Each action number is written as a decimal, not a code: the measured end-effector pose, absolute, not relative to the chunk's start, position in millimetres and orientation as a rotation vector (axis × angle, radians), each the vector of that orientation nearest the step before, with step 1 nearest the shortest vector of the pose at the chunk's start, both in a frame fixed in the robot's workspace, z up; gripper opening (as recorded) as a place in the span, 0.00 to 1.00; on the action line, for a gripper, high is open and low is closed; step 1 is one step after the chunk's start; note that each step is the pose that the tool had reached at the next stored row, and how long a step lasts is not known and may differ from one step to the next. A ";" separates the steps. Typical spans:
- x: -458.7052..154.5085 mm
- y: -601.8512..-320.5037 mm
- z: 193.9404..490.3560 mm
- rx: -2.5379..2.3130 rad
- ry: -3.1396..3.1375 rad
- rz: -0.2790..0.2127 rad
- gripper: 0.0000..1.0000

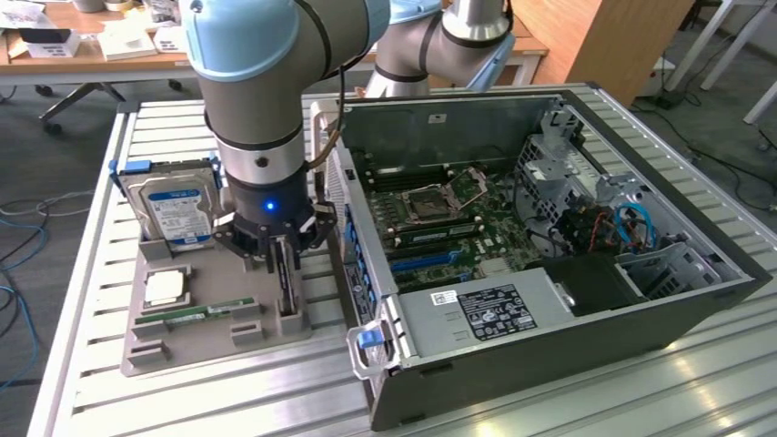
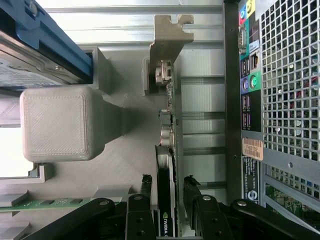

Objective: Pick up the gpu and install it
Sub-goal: 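Pick up the gpu and move the gpu toward the slot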

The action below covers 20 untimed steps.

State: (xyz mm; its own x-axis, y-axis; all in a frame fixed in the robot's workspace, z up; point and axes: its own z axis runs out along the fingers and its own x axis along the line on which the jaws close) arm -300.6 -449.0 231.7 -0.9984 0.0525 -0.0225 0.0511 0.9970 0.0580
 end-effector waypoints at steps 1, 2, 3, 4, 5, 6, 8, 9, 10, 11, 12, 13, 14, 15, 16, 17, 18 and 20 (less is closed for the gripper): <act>-300.7 -448.9 231.6 0.081 3.115 0.089 0.39; -300.7 -448.9 231.6 0.081 3.115 0.089 0.39; -300.7 -448.9 231.6 0.081 3.115 0.089 0.39; -300.7 -448.9 231.6 0.081 3.115 0.089 0.39; -300.7 -448.9 231.6 0.081 3.115 0.089 0.39; -300.7 -448.9 231.6 0.081 3.115 0.090 0.39; -300.7 -448.9 231.6 0.081 3.115 0.089 0.39; -300.7 -448.9 231.6 0.081 3.115 0.089 0.39; -300.7 -448.9 231.6 0.081 3.115 0.089 0.39; -300.7 -448.9 231.6 0.081 3.115 0.090 0.37; -300.7 -448.9 231.6 0.081 3.115 0.089 0.37; -300.7 -448.9 231.6 0.081 3.115 0.090 0.37; -300.7 -448.9 231.6 0.081 3.115 0.089 0.31; -300.7 -448.9 231.6 0.081 3.115 0.089 0.26; -300.7 -448.9 231.6 0.081 3.115 0.089 0.26; -300.7 -448.9 231.6 0.081 3.115 0.089 0.26; -300.7 -448.9 231.6 0.081 3.115 0.089 0.26; -300.7 -448.9 231.6 0.081 3.115 0.089 0.26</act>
